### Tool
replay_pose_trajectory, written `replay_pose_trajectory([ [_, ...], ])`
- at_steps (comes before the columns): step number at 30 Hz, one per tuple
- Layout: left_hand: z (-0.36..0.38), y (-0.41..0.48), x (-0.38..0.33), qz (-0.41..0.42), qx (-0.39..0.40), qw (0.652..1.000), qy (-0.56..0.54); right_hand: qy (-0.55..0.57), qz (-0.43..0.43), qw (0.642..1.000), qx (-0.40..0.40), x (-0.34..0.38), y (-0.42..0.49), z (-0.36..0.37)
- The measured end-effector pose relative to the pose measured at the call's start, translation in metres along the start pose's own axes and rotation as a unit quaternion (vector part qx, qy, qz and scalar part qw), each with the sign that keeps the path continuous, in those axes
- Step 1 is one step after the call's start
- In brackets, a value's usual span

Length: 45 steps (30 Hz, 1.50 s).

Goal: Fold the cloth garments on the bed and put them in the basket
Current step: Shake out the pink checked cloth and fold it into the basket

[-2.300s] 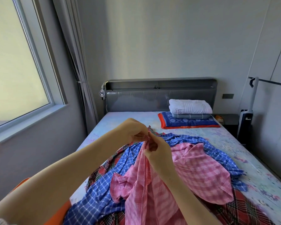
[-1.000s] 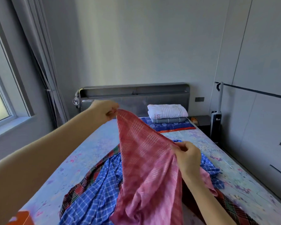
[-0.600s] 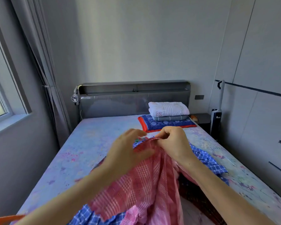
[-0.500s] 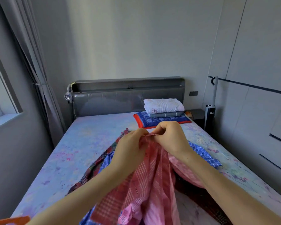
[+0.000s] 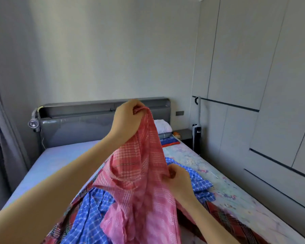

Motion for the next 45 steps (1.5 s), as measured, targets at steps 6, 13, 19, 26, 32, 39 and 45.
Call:
replay_pose_trajectory([
  [6,-0.020,0.042,-0.021,0.030,-0.043,0.998,-0.022,0.052,-0.049,0.995,-0.066,-0.003,-0.004,-0.002],
  [13,-0.034,0.044,-0.019,0.012,-0.062,0.998,-0.026,-0.161,-0.317,0.903,-0.241,0.008,-0.018,0.020],
  [19,-0.050,0.038,-0.008,-0.008,-0.067,0.997,-0.026,-0.195,-0.282,0.918,-0.200,-0.002,-0.029,0.046],
  [26,-0.081,0.033,0.000,-0.044,-0.088,0.995,-0.022,-0.131,-0.266,0.953,-0.058,-0.021,-0.027,0.066],
  [32,-0.101,0.033,-0.001,-0.062,-0.123,0.990,-0.034,0.027,-0.135,0.977,0.161,-0.026,-0.022,0.084],
  [39,-0.132,0.021,0.049,-0.134,-0.146,0.980,-0.026,0.142,-0.001,0.989,0.043,-0.024,0.005,0.017],
  [45,-0.142,-0.013,0.105,-0.162,-0.055,0.983,0.069,0.070,-0.078,0.989,-0.102,0.002,0.064,-0.072],
])
Point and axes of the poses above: each hand's wrist, its own y-axis towards the middle knuckle, its own z-axis out of the palm, x = y × z, the point moved 3 cm from there along y, towards the middle knuckle, and after that the axes turned 5 degrees about -y, right-handed, at the moved point
